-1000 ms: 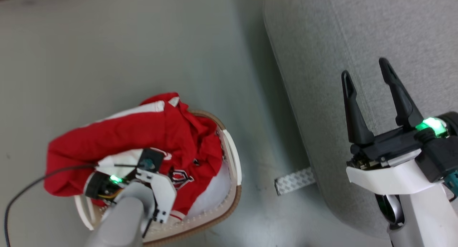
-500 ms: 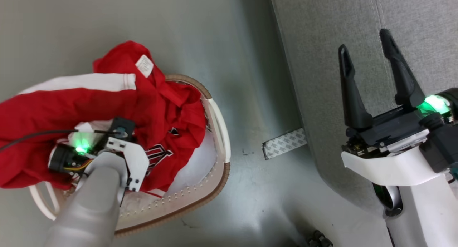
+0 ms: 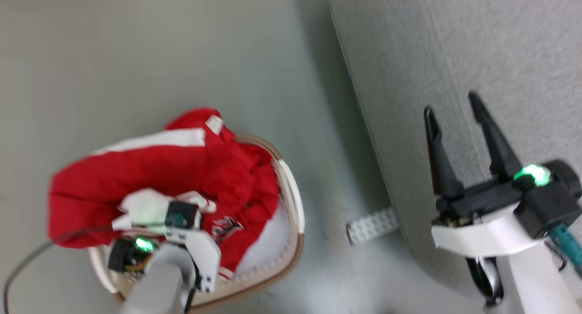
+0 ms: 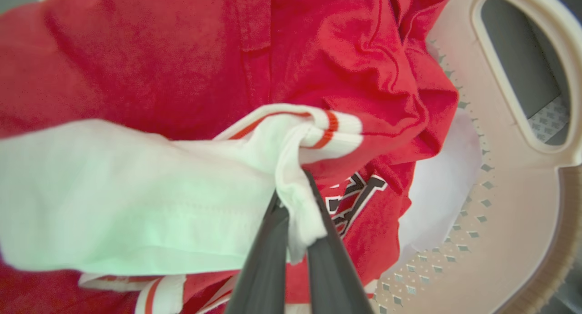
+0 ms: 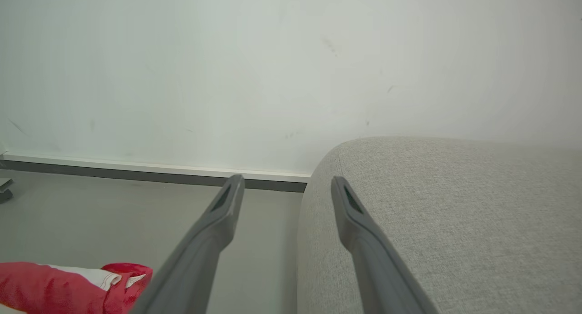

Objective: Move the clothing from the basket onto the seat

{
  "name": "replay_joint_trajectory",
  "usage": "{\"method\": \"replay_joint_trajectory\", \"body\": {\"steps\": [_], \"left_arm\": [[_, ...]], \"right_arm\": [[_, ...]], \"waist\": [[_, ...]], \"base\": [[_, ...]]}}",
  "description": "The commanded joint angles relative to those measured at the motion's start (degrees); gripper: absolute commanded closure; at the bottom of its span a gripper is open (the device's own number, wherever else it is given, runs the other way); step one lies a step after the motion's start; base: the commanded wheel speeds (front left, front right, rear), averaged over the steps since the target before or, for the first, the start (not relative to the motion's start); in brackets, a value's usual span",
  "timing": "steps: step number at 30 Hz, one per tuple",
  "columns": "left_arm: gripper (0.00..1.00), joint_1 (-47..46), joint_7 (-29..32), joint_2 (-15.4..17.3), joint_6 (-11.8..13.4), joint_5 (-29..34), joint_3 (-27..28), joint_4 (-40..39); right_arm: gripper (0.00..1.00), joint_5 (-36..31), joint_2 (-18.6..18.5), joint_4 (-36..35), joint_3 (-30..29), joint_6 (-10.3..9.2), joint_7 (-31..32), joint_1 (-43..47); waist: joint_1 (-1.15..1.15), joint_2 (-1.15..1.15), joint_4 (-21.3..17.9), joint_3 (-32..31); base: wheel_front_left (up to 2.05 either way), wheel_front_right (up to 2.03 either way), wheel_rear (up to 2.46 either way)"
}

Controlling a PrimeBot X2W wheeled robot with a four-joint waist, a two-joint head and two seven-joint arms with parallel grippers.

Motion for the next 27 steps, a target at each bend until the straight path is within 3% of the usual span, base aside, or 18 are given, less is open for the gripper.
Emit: {"method": "replay_joint_trajectory", "body": {"steps": [1, 8, 11, 20, 27], "left_arm": [[1.00, 2.45, -1.36, -0.53, -1.07, -1.39, -0.06, -0.04], [1.00, 9.94, -3.93, -1.36, -5.82, -6.96, -2.76, -6.09], [1.00, 12.85, -3.46, -1.33, -6.51, -10.49, -5.21, -11.55], [1.00, 20.21, 3.19, -1.01, -3.97, -14.60, -9.47, -33.37], [1.00, 27.21, 13.35, 3.95, -2.35, -15.13, -9.59, -57.69]], "right_arm": [[0.00, -0.72, -0.03, 0.99, -0.03, -0.12, 0.02, 2.15], [0.00, -1.44, -1.22, 3.59, -1.08, -0.12, 0.02, 8.47], [0.00, -1.52, -1.68, 4.12, -1.65, -0.12, 0.02, 11.16], [0.00, -1.80, -2.36, 5.20, -2.69, -0.12, 0.02, 17.94], [0.00, -1.61, -2.40, 5.82, -2.78, -0.12, 0.02, 21.03]], "waist": [[0.00, 0.00, 4.52, -8.82], [0.00, 0.00, 9.77, -21.11], [0.00, 0.00, 11.47, -25.01], [0.00, 0.00, 13.39, -33.36], [0.00, 0.00, 12.54, -37.26]], "base": [[0.00, 0.00, 0.00], [0.00, 0.00, 0.00], [0.00, 0.00, 0.00], [0.00, 0.00, 0.00], [0.00, 0.00, 0.00]]}}
